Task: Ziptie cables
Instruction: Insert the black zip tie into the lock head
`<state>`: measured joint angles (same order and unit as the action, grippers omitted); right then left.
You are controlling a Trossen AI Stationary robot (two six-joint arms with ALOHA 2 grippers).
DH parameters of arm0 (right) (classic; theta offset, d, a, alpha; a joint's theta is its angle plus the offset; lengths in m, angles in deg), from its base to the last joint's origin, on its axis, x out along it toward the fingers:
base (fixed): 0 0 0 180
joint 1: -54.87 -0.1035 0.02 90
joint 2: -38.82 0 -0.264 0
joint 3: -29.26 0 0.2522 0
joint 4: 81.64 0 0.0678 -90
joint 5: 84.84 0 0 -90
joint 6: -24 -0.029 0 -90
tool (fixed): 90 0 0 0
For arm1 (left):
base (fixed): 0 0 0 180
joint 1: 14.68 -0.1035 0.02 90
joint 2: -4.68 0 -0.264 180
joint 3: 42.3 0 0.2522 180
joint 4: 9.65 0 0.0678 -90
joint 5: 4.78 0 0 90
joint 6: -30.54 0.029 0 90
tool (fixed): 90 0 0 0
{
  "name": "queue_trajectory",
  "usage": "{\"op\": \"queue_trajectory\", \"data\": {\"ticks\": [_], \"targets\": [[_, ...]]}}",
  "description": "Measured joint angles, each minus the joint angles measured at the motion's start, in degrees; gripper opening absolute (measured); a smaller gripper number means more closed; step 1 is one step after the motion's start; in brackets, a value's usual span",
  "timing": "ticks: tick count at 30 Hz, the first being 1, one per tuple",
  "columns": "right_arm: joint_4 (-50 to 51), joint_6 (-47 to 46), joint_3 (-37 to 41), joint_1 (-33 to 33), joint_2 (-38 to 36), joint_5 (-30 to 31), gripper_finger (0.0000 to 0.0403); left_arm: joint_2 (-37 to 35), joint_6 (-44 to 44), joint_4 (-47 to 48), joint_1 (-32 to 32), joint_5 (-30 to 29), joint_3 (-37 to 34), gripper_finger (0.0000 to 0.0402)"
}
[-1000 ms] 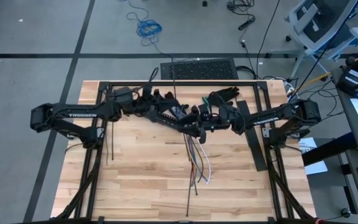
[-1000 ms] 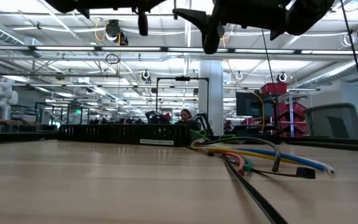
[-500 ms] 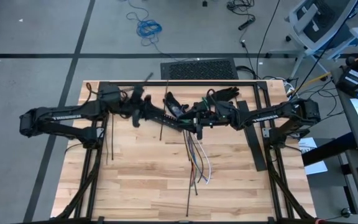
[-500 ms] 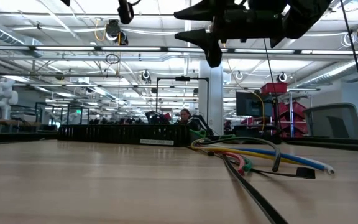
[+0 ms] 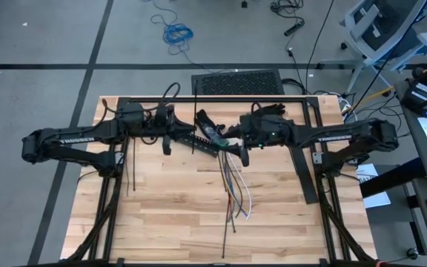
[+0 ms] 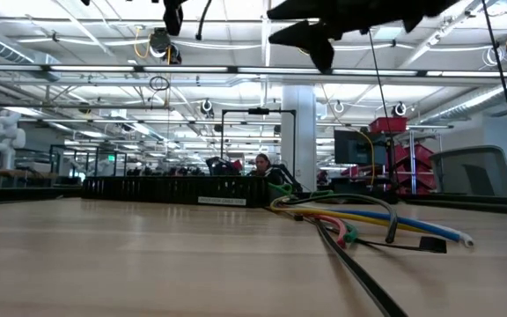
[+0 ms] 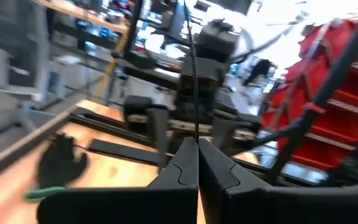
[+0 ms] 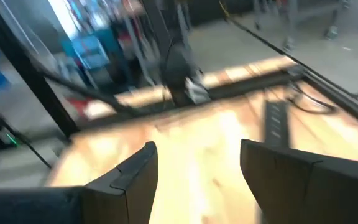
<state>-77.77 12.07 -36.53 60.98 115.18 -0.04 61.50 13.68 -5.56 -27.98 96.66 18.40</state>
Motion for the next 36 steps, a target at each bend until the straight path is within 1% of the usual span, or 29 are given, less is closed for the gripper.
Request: {"op": "queue_trajectory", "data": {"ticks": [2, 5, 11, 13, 15, 17, 21, 24, 26, 27, 30, 32, 34, 36], "targets": [[6.35, 2.83, -2.78, -0.2, -0.18, 1.01, 0.0215, 0.0, 3.12, -0.04, 0.37, -3.42, 0.0, 0.0], [11.33, 4.05, -5.93, -0.2, -0.19, 1.03, 0.0215, 0.0, 9.28, -0.01, 1.26, -8.63, 0.0, 0.0], [13.14, 2.23, -7.55, -0.2, -0.2, 1.02, 0.0215, 0.01, 17.23, -0.04, 3.17, -15.9, 0.0, 0.0], [13.32, 0.4, -7.55, -0.2, -0.2, 1.01, 0.0215, 0.02, 20.2, -0.04, 4.06, -17.7, 0.0, 0.0], [13.48, -1.54, -7.55, -0.2, -0.2, 0.99, 0.0215, 0.02, 24.99, -0.04, 5.21, -18.25, 0.0, 0.0], [13.41, -3.64, -7.55, -0.2, -0.2, 0.94, 0.0215, 0.06, 32.04, 0.07, 6.57, -18.33, 0.0, 0.0], [13.21, -8.6, -7.55, -0.18, -0.2, 0.73, 0.0215, 0.71, 48.91, 2.08, 8.84, -18.32, 0.0, 0.0], [13.1, -13.2, -7.55, -0.18, -0.2, 0.66, 0.0215, 1.6, 54.34, 2.58, 9.7, -19.67, 0.0, 0.0], [12.41, -17.71, -7.55, -0.08, -0.2, 0.49, 0.0215, 2.23, 59.76, 2.86, 10.98, -24.28, 0.0, 0.0], [11.69, -20.19, -7.55, -0.07, -0.2, 0.3, 0.0215, 2.78, 64.02, 2.82, 11.74, -27.05, 0.0, 0.0], [9.71, -27.42, -7.59, 0.4, -0.2, -1.01, 0.0215, 4.39, 79.71, 2.91, 13.78, -35.26, 0.0, 0.0], [8.7, -34.37, -7.59, 1.17, -0.2, -1.52, 0.0215, 5.8, 91.78, 2.84, 15.06, -39.74, 0.0, 0.0], [8.17, -41.1, -7.59, 2.4, -0.2, -1.88, 0.0215, 7.51, 101.7, 2.59, 16.19, -43.29, 0.0, 0.0], [7.93, -46.92, -7.59, 3.97, -0.2, -2.28, 0.0215, 9.63, 106.42, 1.39, 17.24, -45.03, 0.0, 0.0]]}}
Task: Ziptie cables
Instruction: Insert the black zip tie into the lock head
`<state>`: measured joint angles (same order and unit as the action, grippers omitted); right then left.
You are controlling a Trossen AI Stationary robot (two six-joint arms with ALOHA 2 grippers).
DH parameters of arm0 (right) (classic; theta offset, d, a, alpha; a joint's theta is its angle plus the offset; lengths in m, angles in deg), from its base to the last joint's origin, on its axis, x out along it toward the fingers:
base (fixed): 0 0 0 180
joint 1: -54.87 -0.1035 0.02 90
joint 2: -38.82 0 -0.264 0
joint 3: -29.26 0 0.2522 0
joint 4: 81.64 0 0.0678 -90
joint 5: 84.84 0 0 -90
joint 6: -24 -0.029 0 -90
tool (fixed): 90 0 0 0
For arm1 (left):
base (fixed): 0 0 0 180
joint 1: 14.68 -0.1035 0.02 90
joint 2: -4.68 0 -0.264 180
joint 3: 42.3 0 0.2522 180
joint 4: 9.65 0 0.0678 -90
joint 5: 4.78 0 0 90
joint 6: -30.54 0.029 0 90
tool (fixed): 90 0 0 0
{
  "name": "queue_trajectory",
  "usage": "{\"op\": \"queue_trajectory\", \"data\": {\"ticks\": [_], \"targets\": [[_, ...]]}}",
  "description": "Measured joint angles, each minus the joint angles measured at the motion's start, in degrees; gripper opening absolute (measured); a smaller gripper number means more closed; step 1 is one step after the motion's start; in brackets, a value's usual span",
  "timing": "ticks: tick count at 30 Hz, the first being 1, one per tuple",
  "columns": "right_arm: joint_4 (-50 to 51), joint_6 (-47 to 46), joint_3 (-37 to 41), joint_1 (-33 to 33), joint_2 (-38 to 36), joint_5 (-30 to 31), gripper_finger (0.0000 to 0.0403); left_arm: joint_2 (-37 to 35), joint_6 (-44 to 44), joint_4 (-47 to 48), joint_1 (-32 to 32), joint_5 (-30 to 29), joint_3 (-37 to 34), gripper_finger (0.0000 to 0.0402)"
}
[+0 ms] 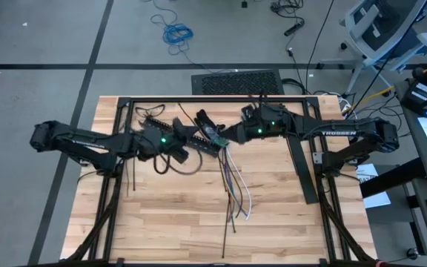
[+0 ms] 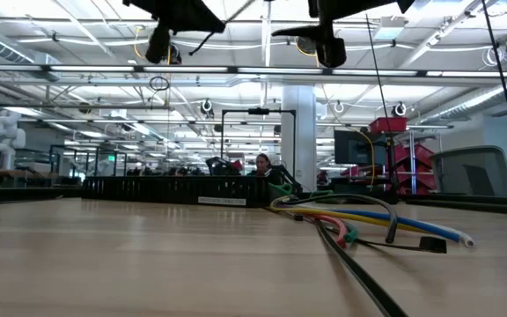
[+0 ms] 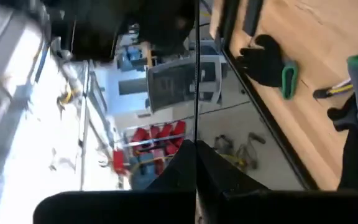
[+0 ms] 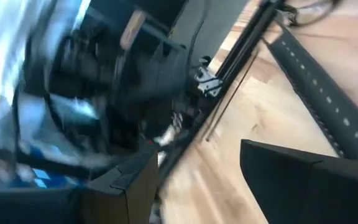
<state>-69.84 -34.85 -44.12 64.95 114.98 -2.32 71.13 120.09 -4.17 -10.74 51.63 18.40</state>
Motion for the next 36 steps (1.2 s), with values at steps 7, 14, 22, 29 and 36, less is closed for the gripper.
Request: {"op": "queue_trajectory", "data": {"ticks": [7, 14, 22, 29, 36], "targets": [[-0.25, -11.21, -0.02, 6.74, 1.78, -0.36, 0.0215, 5.64, 8.47, -3.33, 4.48, 5.17, 0.0, 0.0], [-10.15, -14.86, 0.0, 9.74, 10.47, -8.01, 0.0215, 6.98, 8.33, -3.76, 8.75, 6.39, 0.23, 0.0], [-28.72, -18.29, 0.0, 6.82, 16.48, -10.92, 0.0215, 6.96, 5.32, -3.25, 10.99, 6.26, 2.86, 0.0], [-28.24, -14.19, 0.0, 6.34, 14.91, -10.96, 0.0215, 6.51, 5.27, -0.18, 10.81, 6.12, 4.87, 0.0], [-26.38, -14.97, 0.0, 4.01, 14.4, -10.37, 0.0208, 6.46, 5.43, 1.54, 8.47, 5.91, 4.87, 0.0]]}}
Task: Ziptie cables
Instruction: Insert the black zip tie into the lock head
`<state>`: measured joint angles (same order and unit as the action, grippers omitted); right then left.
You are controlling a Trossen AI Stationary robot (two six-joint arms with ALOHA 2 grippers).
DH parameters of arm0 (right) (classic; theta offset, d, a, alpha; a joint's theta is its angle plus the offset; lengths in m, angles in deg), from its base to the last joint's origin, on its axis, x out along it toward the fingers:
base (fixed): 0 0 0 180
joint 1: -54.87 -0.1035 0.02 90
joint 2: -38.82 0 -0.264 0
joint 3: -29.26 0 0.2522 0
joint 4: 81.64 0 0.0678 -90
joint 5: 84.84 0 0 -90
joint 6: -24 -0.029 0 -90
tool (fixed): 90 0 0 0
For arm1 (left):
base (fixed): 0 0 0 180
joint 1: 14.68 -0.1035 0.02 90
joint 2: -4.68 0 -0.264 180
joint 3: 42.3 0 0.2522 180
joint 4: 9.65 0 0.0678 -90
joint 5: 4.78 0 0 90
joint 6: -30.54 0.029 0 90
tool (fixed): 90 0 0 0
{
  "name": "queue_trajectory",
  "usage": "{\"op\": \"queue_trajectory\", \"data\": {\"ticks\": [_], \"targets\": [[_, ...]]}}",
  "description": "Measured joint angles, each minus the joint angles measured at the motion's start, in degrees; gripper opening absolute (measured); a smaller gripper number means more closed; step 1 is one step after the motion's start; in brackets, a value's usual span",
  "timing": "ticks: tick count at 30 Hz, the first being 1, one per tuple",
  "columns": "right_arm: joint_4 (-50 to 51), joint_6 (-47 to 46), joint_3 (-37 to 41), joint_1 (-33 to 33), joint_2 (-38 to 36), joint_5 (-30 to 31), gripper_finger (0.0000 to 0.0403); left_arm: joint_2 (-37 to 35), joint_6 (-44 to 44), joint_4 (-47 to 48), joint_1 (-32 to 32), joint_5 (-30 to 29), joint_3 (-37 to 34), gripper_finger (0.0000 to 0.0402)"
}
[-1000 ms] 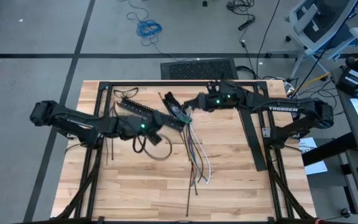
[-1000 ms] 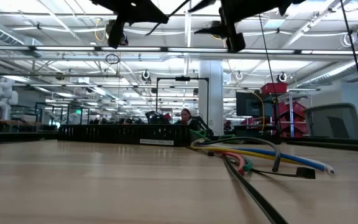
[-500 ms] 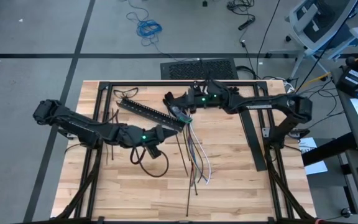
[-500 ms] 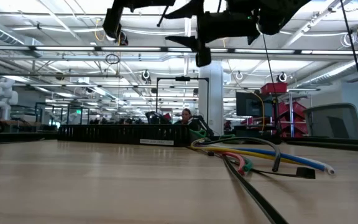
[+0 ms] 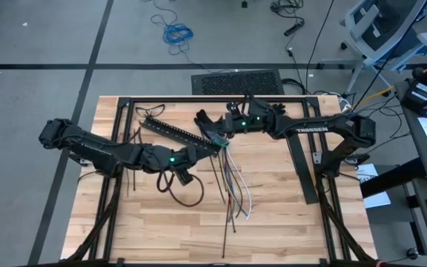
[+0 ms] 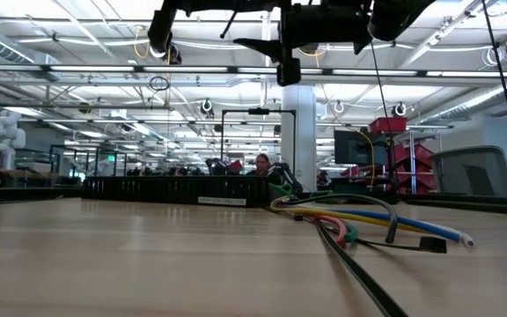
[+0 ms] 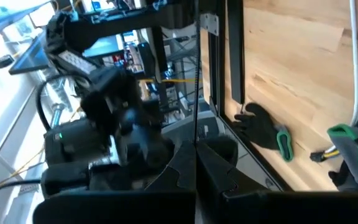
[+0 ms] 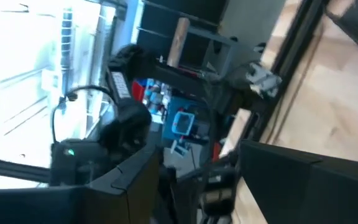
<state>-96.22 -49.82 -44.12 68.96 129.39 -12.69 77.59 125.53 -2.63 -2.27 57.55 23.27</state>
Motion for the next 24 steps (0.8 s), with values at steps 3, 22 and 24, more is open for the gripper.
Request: {"op": "queue_trajectory", "data": {"ticks": [3, 22, 24], "targets": [[1.8, 0.91, 0.0, -0.99, 0.0, 2.25, 0.0197, 0.0, 0.01, -0.23, -0.63, 0.09, 0.0, 0.0], [-2.78, -1.84, 0.0, -2.88, 0.0, 4.45, 0.0155, -0.04, -0.09, -2.32, -1.4, 3.51, 0.0, 0.0], [-3.04, -1.82, 0.0, -2.95, 0.0, 4.7, 0.0154, -0.04, -0.09, -2.35, -2.02, 3.51, 0.0, 0.0]]}}
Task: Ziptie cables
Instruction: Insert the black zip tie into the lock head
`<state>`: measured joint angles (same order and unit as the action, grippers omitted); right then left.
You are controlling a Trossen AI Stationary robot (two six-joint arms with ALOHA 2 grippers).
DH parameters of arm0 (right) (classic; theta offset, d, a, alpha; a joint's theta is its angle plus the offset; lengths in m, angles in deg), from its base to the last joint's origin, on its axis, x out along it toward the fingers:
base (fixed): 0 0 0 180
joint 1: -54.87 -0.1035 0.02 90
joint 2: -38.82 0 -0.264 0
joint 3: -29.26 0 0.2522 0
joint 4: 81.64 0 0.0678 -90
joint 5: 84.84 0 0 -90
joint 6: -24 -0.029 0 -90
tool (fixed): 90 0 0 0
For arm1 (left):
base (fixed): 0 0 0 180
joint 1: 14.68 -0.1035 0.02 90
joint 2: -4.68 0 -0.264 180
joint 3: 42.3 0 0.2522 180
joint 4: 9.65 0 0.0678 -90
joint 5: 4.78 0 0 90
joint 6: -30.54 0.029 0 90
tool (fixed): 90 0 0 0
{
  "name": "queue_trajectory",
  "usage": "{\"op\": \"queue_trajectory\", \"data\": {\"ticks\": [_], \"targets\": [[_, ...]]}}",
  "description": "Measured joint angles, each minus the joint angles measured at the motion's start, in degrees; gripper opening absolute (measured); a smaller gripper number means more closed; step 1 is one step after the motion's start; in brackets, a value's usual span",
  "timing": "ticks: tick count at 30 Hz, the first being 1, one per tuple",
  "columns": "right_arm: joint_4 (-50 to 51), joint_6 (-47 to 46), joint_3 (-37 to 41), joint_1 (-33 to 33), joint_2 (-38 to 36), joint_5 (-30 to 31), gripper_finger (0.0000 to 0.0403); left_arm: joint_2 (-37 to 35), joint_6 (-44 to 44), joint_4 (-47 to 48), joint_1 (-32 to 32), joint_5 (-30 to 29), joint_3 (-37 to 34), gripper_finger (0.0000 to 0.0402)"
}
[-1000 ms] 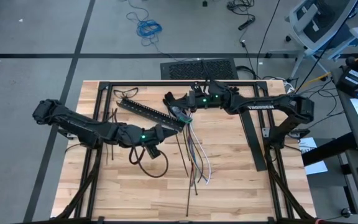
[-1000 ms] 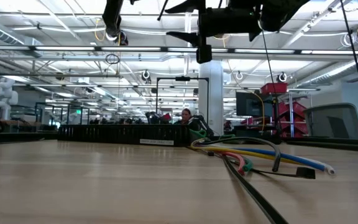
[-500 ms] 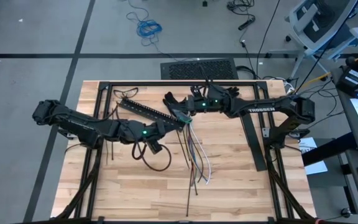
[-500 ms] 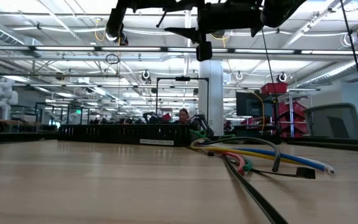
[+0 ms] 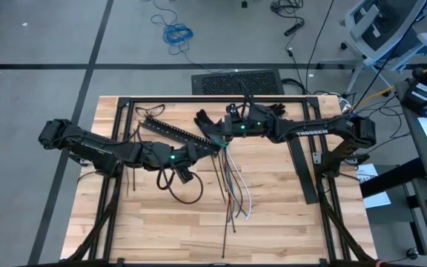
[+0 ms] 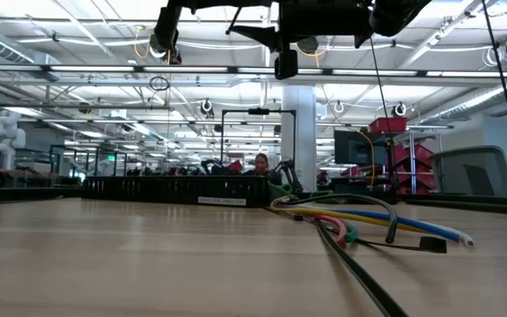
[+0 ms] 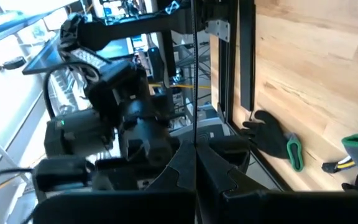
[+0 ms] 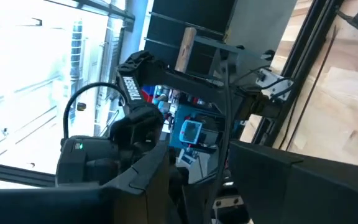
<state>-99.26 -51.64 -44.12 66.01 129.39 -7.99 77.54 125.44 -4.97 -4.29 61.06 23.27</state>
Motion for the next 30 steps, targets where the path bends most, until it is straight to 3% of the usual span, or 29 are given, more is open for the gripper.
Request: {"op": "queue_trajectory", "data": {"ticks": [10, 30], "targets": [[-0.58, -0.15, 0.0, 0.0, 0.0, -0.32, 0.0136, 0.0, 0.02, -0.02, -1.74, 4.44, 0.0, 0.0], [-1.56, 1.7, 0.0, 0.17, 0.0, -0.16, 0.0005, 0.0, -2.23, -0.76, -1.74, 4.37, 0.0, 0.0]]}}
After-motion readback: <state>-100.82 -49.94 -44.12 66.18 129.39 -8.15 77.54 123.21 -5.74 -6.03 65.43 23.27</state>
